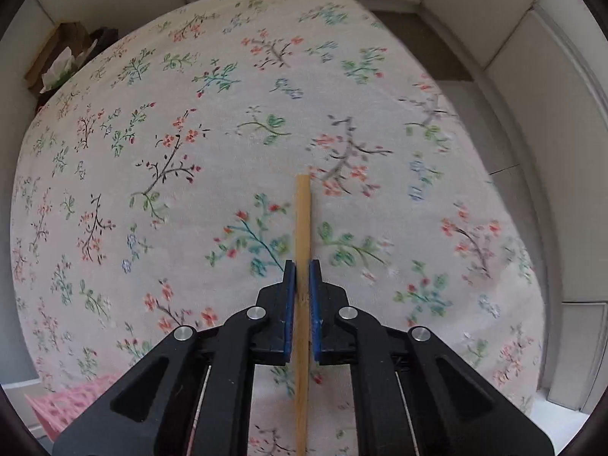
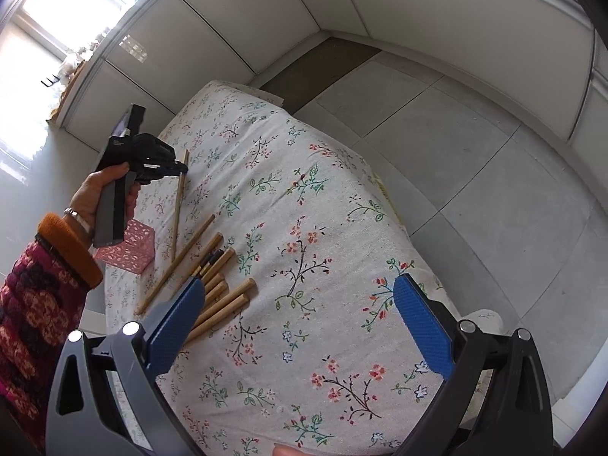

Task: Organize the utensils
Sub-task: 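Lower the left tool onto a single wooden chopstick and close on it, then lift the wooden chopstick upright with the left tool while the right tool grasps another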

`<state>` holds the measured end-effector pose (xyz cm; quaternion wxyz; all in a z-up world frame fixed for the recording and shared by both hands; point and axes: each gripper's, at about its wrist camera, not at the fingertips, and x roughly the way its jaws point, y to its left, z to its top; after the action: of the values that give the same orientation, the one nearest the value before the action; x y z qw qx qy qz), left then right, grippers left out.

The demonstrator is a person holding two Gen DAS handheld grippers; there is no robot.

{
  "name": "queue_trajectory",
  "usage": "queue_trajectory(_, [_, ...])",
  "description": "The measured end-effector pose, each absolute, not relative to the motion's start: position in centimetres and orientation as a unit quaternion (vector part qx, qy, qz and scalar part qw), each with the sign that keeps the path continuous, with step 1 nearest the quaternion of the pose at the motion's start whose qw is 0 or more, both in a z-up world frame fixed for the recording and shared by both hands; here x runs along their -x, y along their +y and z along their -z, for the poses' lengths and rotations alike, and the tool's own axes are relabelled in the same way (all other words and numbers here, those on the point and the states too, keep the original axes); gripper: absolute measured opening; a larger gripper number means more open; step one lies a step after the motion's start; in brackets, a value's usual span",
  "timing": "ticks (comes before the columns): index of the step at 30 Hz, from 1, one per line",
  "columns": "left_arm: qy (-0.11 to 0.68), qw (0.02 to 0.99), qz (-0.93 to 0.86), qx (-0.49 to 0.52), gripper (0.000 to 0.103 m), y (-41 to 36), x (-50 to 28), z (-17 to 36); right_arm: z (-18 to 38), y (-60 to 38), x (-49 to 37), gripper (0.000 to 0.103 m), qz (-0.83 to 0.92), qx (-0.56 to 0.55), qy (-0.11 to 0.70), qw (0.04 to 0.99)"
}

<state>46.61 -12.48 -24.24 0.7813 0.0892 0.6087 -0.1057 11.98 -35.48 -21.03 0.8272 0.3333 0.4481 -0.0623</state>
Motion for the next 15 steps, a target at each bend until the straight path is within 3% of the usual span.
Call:
queue_trajectory(11, [0.408, 0.882, 0.230, -0.051, 0.006, -8.5, -28.9, 7.4, 24.0, -31.9, -13.4, 0.097, 0.079, -0.361, 0.547, 0.751])
queue_trajectory(15, [0.317, 0.913, 0.254, -0.033, 0.006, -6.7, -22.9, 2.2, 24.7, -30.3, -14.3, 0.091, 0.101, -0.399, 0.572, 0.710])
